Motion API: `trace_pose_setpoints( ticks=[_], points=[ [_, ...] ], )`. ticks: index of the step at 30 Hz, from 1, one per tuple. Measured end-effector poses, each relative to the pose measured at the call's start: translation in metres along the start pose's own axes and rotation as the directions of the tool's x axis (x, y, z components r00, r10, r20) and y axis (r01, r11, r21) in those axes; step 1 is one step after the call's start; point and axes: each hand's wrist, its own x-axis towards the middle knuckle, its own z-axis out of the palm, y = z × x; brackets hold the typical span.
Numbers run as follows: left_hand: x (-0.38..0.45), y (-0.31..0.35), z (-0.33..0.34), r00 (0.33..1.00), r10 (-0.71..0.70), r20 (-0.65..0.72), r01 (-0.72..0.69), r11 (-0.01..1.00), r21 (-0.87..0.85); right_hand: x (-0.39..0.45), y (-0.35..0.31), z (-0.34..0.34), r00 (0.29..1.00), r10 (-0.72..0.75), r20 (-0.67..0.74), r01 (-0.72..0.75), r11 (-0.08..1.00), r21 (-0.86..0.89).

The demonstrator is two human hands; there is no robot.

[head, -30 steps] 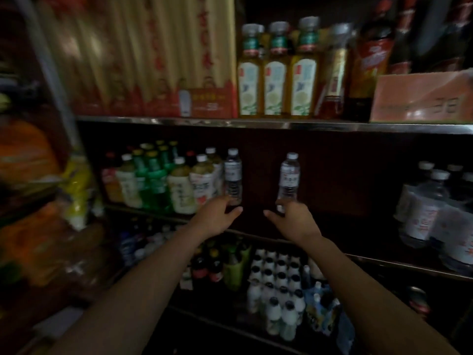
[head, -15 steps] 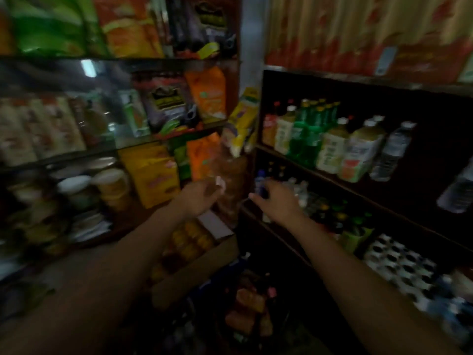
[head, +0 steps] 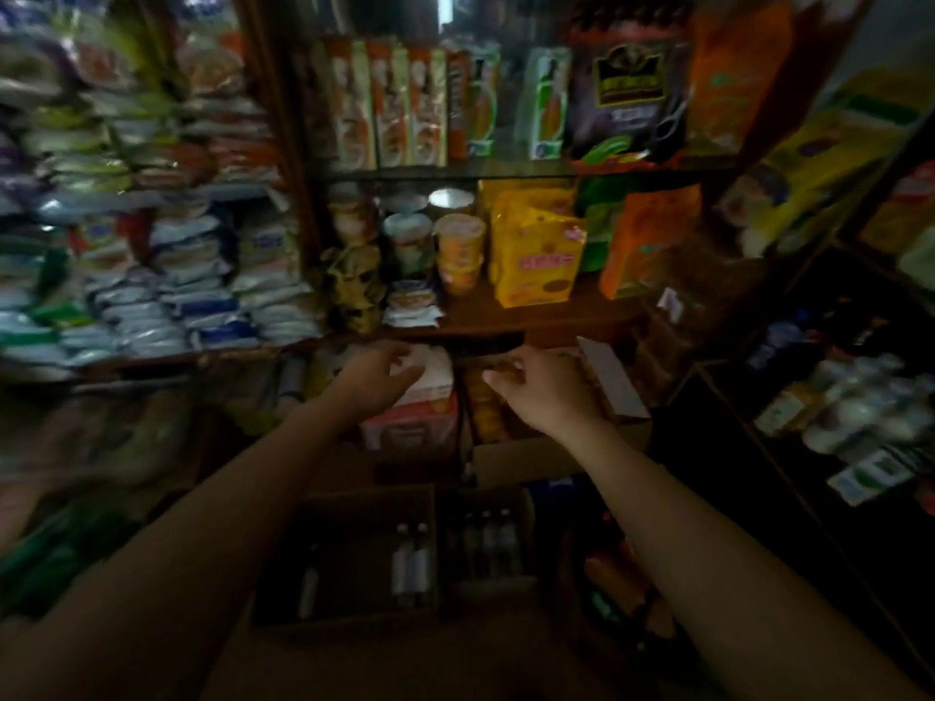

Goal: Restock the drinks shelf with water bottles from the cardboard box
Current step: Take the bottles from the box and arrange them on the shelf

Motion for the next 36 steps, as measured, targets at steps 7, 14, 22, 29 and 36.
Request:
trace_pose_setpoints(
  ticks=[7, 14, 22, 29, 36],
  points=[
    [0.023, -0.091, 0.027, 0.974, -0.220, 0.051, 0.222, 0.974, -0.046, 0.051, -0.006, 0.095, 0.984, -0.004, 0.179, -0.003, 0.999, 0.036],
    [0.064, -0.159, 0.080, 0.918, -0.377, 0.119, 0.389, 0.915, -0.103, 0.101, 0.023, 0.195, 0.918, 0.072, 0.390, -0.115, 0.990, 0.087],
    [0.107, -0.259, 0.173, 0.815, -0.479, 0.326, 0.549, 0.818, -0.171, 0.121, 0.068, 0.316, 0.828, 0.202, 0.523, -0.262, 0.964, 0.042],
    [0.133, -0.355, 0.268, 0.745, -0.492, 0.450, 0.574, 0.817, -0.056, 0.130, 0.109, 0.424, 0.799, 0.258, 0.542, -0.336, 0.941, 0.047],
    [0.149, -0.451, 0.381, 0.686, -0.505, 0.524, 0.585, 0.811, 0.015, 0.141, 0.159, 0.523, 0.762, 0.305, 0.571, -0.429, 0.899, 0.093]
  ],
)
